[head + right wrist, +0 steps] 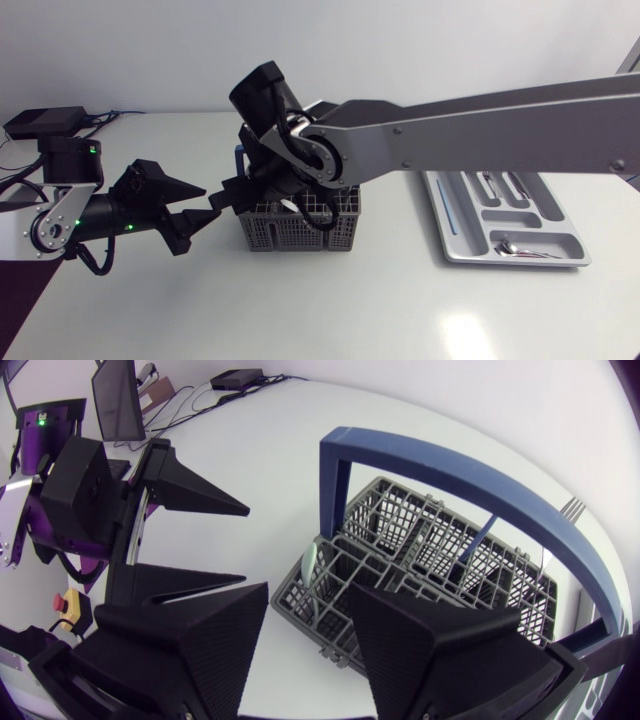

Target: Unload the cutlery basket into the drawer organizer.

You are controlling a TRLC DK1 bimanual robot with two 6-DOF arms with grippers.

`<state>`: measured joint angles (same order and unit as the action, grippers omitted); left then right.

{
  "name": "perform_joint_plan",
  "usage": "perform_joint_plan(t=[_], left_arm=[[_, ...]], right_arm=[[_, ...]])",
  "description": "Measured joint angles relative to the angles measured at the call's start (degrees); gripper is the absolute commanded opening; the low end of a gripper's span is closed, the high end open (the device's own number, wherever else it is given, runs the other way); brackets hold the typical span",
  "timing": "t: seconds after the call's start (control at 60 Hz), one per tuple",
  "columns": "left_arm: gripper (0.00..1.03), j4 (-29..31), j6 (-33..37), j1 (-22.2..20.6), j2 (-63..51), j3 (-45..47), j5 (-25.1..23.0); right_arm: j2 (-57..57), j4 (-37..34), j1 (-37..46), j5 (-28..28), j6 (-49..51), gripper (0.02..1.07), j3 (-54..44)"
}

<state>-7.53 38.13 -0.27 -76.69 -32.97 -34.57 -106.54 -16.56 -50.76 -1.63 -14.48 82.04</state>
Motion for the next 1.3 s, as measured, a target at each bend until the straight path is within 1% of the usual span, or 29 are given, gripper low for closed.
perform_joint_plan(t=[0.083,0.133,0.167,0.267,0.367,0.417,0.45,0.55,0.6,0.617,0.65,0.783,0.8,0.883,1.067,1.117,1.3], left_arm=[[0.69,-1.27,-0.15,0.0,-1.03,0.04,-0.94],[0.7,-1.86,-0.15,0.0,-1.68,0.04,-1.38],[0.73,-2.12,-0.15,0.02,-2.08,0.04,-1.64],[0.73,-2.64,-0.15,0.22,-3.26,0.04,-2.67],[0.73,-2.67,-0.15,0.63,-3.82,0.04,-4.55],[0.74,-2.67,-0.17,1.16,-4.02,0.04,-5.7],[0.74,-2.64,-0.17,1.51,-4.17,0.04,-6.19],[0.78,-2.6,-0.17,2.23,-4.81,0.04,-8.31],[0.78,-2.4,-0.15,2.43,-5.14,0.04,-9.22],[0.78,-2.3,-0.15,2.43,-5.2,0.04,-9.49],[0.78,-2.1,-0.15,2.43,-5.49,0.04,-10.08],[0.78,-1.25,-0.13,2.51,-5.84,0.04,-11.43],[0.78,-1.16,-0.15,2.54,-5.84,0.04,-11.56],[0.78,-0.9,-0.13,2.82,-5.84,0.04,-12.02],[0.78,0.04,-0.13,3.41,-5.86,0.04,-13.05],[0.81,0.35,-0.13,3.52,-5.84,0.04,-13.09],[0.81,1.6,-0.15,3.54,-5.64,0.04,-13.2]], right_arm=[[-0.04,1.42,-0.28,-0.66,-0.24,0.61,0.0],[-0.17,2.14,-0.59,-1.29,-0.37,0.58,0.02],[-0.39,2.32,-0.7,-1.4,-0.48,0.57,0.04],[-1.9,3.06,-0.96,-1.46,-0.55,0.57,0.37],[-3.34,3.5,-0.96,-1.53,-0.57,0.56,0.42],[-3.76,3.96,-0.94,-1.66,-0.57,0.52,0.42],[-3.87,4.57,-0.94,-1.66,-0.57,0.52,0.42],[-3.91,5.97,-0.96,-1.79,-0.55,0.52,0.44],[-3.98,6.51,-0.96,-1.9,-0.57,0.51,0.44],[-4.04,6.54,-0.96,-1.92,-0.57,0.48,0.44],[-4.2,6.78,-0.96,-1.95,-0.55,0.46,0.44],[-5.16,7.93,-1.07,-2.34,-0.55,0.45,0.44],[-5.27,8.07,-1.11,-2.38,-0.55,0.41,0.44],[-5.84,9.46,-1.44,-2.99,-0.55,0.26,0.44],[-6.43,11.93,-1.81,-3.26,-0.52,0.19,0.35],[-6.43,12.59,-1.81,-3.78,-0.52,0.18,0.35],[-5.22,13.22,-2.1,-4.09,-0.31,0.18,-1.18]])
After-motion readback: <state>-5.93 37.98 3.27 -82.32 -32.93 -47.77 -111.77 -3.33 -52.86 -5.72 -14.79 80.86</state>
